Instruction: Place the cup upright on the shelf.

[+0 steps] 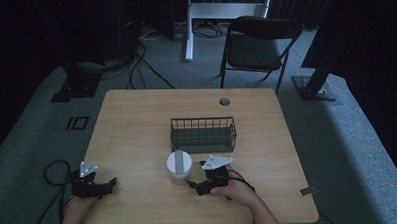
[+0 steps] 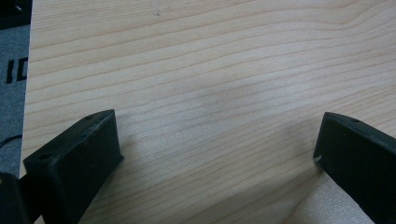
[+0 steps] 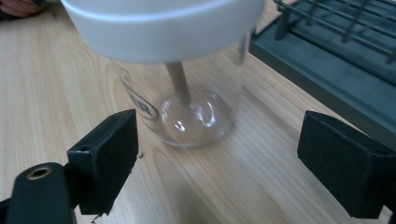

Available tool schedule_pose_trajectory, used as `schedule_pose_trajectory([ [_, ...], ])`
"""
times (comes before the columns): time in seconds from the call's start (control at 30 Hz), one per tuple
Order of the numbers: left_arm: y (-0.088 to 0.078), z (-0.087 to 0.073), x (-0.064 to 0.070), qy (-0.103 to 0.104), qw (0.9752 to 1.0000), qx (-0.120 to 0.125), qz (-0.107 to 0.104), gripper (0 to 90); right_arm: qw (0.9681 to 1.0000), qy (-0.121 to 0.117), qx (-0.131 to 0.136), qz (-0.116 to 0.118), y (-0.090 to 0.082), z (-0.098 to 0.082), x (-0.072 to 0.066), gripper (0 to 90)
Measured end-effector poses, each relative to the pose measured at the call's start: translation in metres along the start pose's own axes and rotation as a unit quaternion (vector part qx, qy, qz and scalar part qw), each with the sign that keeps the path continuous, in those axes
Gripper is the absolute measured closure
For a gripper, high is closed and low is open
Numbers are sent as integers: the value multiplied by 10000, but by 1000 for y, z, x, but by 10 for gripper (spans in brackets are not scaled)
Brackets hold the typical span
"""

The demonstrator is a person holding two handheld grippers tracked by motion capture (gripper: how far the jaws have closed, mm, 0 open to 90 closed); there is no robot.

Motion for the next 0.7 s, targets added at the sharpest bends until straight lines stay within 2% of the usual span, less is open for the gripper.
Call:
schedule_pose_trajectory([
  [0.03, 0, 0, 0, 1, 10000, 0, 0, 5, 10000, -59, 21, 61, 3, 3, -3, 124],
  [0.37, 0, 0, 0, 0, 10000, -1, 1, 6, 9996, -181, 150, 155, 13, 13, -10, 124],
  [0.7, 0, 0, 0, 2, 10000, -1, 0, 5, 9993, -139, 283, 191, 22, 20, -11, 130],
])
Point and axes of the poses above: each handheld gripper's, and its own axes: y roughly forward along the jaws, z roughly out of its top, x roughly to its right, the point moved 9 cm from there along y, roughly forward along the jaws, and after that the axes turned 7 degrees about z, right-handed, at the moved point
